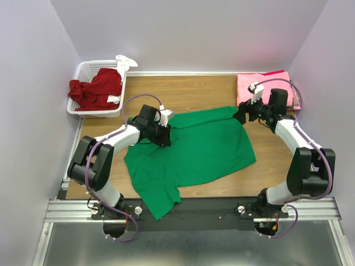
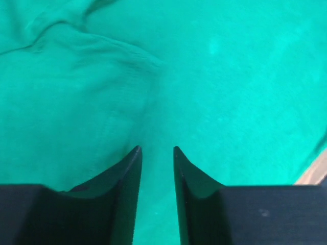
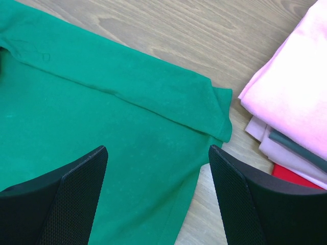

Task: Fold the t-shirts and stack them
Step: Fold the tshirt

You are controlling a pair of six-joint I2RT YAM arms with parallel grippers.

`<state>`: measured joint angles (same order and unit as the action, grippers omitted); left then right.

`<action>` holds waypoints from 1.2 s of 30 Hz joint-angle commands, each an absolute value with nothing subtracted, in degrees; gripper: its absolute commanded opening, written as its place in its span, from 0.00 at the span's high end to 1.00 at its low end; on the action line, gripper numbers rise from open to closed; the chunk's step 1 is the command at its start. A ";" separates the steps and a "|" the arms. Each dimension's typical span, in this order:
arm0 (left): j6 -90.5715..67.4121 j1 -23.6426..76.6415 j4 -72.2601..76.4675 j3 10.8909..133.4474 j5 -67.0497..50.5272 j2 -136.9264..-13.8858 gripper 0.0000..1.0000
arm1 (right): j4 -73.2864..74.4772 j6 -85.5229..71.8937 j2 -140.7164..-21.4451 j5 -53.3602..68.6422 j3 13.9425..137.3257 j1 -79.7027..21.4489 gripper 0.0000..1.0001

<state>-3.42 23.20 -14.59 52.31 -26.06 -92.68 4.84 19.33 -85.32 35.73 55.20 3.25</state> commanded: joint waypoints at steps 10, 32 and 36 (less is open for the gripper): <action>-7.99 19.27 -10.73 49.23 -6.19 -67.53 0.46 | 13.95 20.47 -87.27 37.27 57.38 7.46 0.13; -6.33 13.89 -2.64 39.99 -5.27 -47.64 0.21 | 43.34 32.09 -90.00 24.79 55.02 9.49 0.35; -6.33 13.89 -2.64 39.99 -5.89 -47.11 0.21 | 39.73 28.04 -91.67 20.49 55.37 9.49 0.36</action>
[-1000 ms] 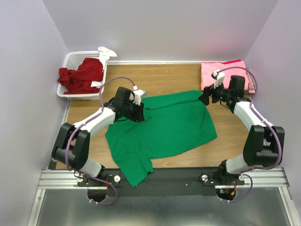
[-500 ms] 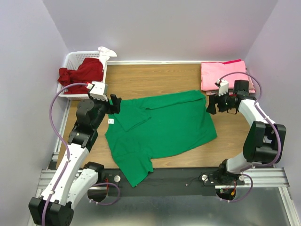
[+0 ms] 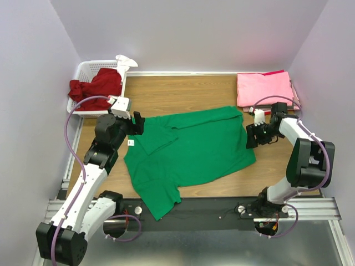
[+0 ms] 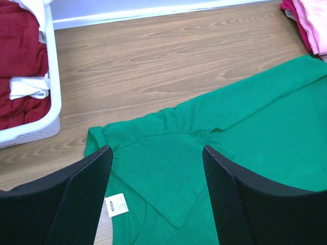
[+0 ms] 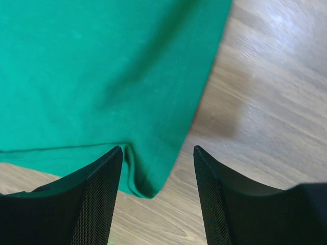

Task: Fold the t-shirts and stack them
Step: Fold the tshirt

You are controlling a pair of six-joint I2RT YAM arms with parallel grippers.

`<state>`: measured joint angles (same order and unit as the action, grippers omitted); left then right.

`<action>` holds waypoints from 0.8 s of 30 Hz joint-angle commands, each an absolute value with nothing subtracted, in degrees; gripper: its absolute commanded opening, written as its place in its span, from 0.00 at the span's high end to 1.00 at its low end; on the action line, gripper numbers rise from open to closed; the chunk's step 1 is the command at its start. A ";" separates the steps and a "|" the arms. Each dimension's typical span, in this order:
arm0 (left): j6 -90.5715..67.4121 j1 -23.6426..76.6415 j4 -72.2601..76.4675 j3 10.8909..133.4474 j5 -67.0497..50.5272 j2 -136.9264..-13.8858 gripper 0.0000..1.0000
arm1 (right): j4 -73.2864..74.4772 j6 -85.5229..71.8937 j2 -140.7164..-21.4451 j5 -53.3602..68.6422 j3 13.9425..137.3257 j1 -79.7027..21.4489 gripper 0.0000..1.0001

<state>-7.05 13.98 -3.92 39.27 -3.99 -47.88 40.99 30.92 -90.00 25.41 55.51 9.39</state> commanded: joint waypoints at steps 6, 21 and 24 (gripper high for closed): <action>-6.07 13.89 -2.46 39.99 -5.71 -46.32 0.21 | 39.02 25.49 -95.18 21.18 55.55 9.49 0.43; -6.07 13.89 -2.37 39.99 -6.07 -45.97 0.21 | 39.55 25.14 -96.68 24.00 53.79 9.49 0.69; -6.06 13.89 -2.37 39.99 -6.07 -45.79 0.21 | 39.81 24.70 -96.68 23.56 54.23 9.58 0.82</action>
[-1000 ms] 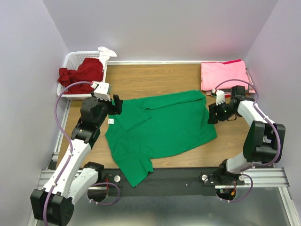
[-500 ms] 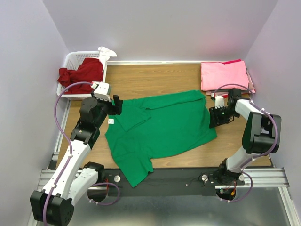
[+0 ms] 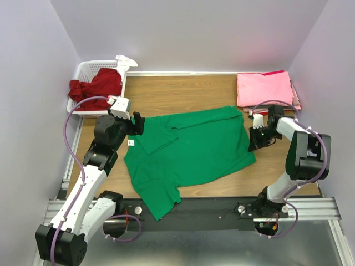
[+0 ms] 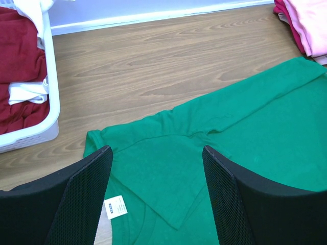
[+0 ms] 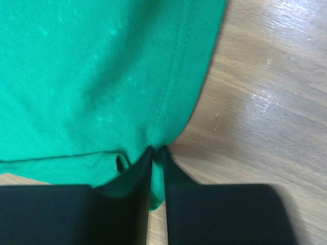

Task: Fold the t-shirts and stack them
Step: Fold the tshirt

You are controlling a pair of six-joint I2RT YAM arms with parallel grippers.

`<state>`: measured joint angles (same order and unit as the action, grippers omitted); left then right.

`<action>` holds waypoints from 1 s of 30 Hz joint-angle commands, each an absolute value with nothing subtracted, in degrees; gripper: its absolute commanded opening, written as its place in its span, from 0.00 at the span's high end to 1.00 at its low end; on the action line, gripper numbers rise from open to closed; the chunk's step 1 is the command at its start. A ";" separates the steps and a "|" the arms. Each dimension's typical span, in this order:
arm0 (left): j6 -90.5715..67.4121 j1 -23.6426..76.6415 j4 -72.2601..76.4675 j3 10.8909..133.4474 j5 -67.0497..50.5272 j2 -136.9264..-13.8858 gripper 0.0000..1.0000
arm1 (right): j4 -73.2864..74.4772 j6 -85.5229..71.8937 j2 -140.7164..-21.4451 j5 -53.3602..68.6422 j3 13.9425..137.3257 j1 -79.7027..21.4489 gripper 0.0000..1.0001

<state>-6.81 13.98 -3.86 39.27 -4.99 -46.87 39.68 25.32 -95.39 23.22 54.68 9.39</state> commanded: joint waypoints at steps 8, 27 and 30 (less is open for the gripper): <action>-6.06 13.89 -2.29 39.90 -6.06 -45.35 0.21 | 44.47 28.03 -91.85 11.35 52.83 9.49 1.00; -6.06 13.89 -2.02 39.90 -6.59 -45.53 0.21 | 49.22 28.92 -84.90 10.01 59.82 9.58 0.51; -6.06 13.89 -2.11 39.90 -6.59 -45.70 0.21 | 46.51 25.76 -88.93 14.22 65.20 10.19 0.49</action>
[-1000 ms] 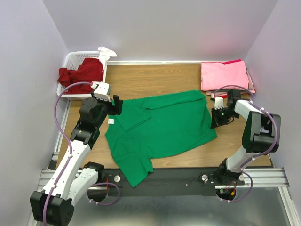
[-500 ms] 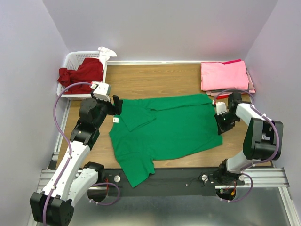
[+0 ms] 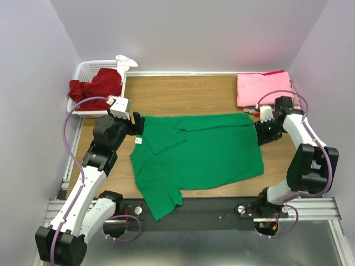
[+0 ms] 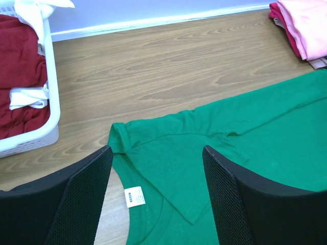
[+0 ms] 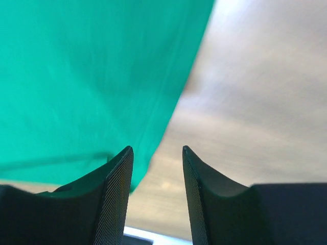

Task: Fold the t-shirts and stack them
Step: Fold the tshirt

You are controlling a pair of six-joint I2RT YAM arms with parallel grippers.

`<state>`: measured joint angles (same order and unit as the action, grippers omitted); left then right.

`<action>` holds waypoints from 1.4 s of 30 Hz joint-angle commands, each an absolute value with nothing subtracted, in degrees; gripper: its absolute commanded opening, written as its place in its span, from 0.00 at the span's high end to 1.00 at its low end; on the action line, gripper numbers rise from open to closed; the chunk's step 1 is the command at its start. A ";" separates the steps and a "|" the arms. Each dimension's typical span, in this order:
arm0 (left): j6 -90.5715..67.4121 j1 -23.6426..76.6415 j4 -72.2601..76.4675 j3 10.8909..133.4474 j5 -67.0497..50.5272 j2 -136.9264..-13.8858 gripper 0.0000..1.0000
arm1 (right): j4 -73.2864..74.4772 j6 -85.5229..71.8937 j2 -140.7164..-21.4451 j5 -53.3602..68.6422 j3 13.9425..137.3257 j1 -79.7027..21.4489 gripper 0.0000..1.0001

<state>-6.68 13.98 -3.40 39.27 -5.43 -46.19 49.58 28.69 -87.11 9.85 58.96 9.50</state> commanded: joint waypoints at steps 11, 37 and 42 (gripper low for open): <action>-5.98 13.89 -2.29 39.82 -5.80 -45.79 0.21 | 41.40 16.79 -111.96 25.58 80.16 13.80 0.50; -5.98 13.80 -2.28 39.99 -6.24 -47.28 0.21 | 35.33 17.57 -100.91 16.17 65.94 14.24 1.00; -5.89 13.80 -2.29 39.99 -6.06 -47.02 0.21 | 35.33 17.93 -99.06 14.50 63.28 14.85 0.68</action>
